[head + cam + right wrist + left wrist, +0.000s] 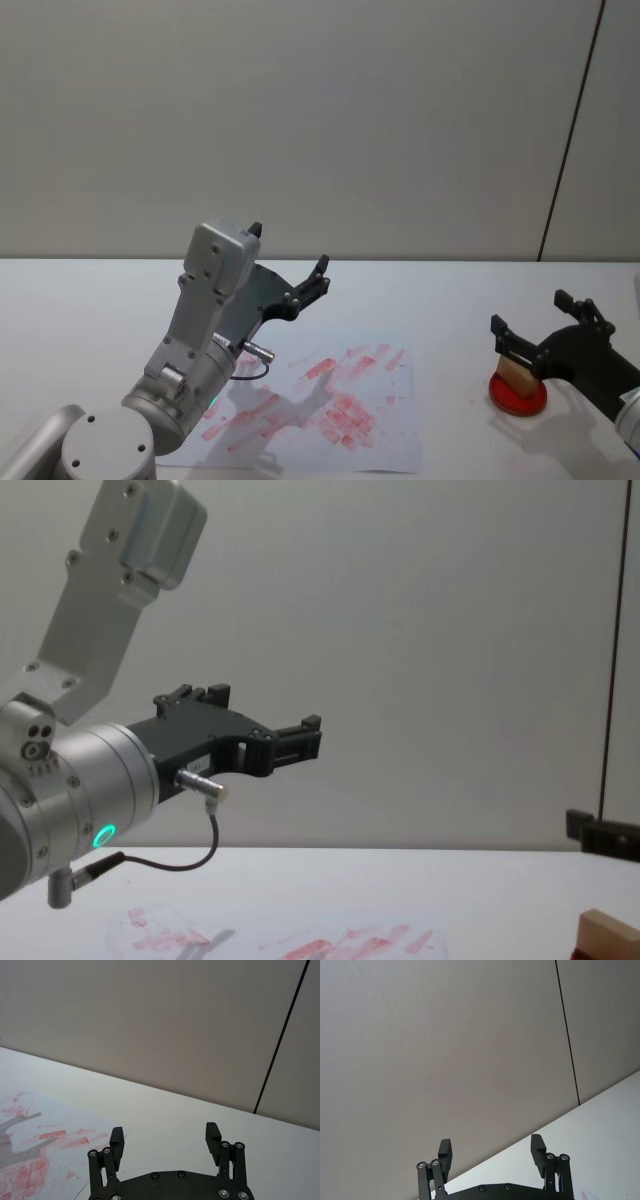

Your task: Use the one hand to pick up the stamp and affix it onto the A4 paper.

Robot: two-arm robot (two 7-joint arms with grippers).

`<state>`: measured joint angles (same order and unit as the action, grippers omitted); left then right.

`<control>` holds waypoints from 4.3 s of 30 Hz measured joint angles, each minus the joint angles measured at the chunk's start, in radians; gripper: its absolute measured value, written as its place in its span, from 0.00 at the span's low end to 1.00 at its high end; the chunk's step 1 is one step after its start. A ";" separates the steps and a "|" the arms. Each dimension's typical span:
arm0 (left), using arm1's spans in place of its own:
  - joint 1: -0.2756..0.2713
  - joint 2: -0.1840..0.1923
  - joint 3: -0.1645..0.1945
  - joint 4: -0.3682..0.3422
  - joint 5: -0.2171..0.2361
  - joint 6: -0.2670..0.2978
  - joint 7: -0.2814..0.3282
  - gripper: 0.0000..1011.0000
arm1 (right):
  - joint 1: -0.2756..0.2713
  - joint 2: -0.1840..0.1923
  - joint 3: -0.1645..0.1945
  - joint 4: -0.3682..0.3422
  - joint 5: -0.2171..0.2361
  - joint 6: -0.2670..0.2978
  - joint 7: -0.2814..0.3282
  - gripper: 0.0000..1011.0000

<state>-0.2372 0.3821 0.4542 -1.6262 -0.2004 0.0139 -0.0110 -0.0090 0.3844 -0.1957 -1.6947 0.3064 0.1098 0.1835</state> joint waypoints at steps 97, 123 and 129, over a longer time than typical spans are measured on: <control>0.000 0.000 0.000 0.000 0.000 0.000 0.000 0.99 | 0.049 -0.010 -0.006 0.171 -0.036 0.044 0.104 0.21; 0.000 0.000 0.000 0.000 0.000 0.000 0.000 0.99 | 0.130 -0.096 -0.074 0.153 -0.073 0.007 0.229 0.21; 0.000 0.000 0.000 0.000 0.000 0.000 0.000 0.99 | 0.153 -0.122 -0.094 0.183 -0.103 0.018 0.242 0.21</control>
<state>-0.2372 0.3821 0.4542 -1.6262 -0.2004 0.0138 -0.0109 0.1443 0.2627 -0.2899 -1.5117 0.2037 0.1277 0.4251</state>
